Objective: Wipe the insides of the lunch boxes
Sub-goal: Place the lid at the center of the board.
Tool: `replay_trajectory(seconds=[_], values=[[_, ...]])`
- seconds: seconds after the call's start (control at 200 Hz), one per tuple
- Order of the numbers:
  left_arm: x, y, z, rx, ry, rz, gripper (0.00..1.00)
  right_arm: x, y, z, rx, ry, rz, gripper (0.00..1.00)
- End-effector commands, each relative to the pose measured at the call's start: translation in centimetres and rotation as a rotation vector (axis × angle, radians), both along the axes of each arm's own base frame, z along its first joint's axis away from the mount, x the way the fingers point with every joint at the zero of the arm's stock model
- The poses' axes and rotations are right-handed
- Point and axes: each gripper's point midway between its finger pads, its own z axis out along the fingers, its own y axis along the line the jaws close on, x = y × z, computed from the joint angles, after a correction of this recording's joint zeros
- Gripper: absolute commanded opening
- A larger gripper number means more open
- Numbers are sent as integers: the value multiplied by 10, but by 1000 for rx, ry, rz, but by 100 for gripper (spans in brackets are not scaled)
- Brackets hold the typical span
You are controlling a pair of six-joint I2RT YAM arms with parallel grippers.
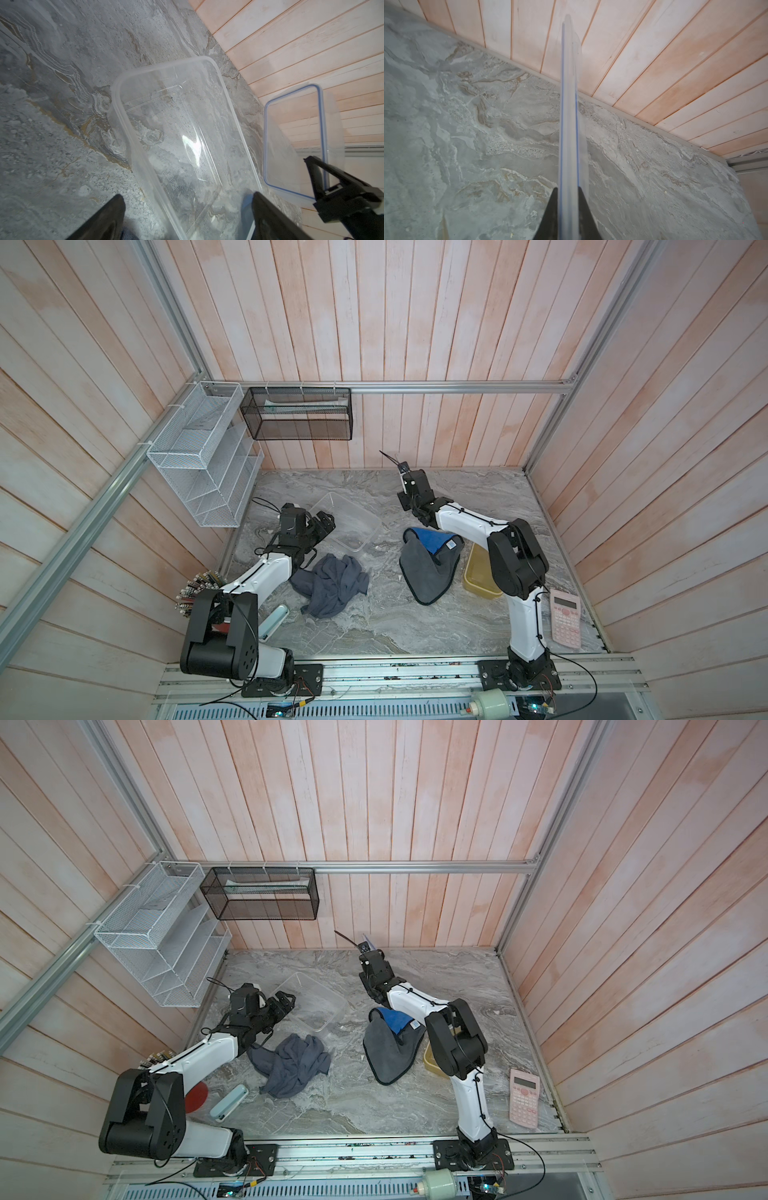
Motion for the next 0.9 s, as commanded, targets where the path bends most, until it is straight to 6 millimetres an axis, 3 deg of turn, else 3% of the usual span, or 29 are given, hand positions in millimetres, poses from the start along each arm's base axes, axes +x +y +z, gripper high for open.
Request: replay_trajectory(seconds=[0.0,0.105,0.255,0.535,0.725,0.895], values=[[4,2,5,35,-10,-1,95,4,14,5,-58,-14,17,3],[2,4,5,49,-7,2,95,-7,32,-8,-28,43,63,6],[1,7,4,58,-4,11,95,-24,51,-13,71,120,107,13],[0,7,4,58,-4,11,95,-41,65,-14,159,220,139,44],[-1,11,7,64,-13,24,95,-61,83,20,309,283,216,54],[-4,23,7,74,-7,56,96,-105,101,38,400,340,312,68]])
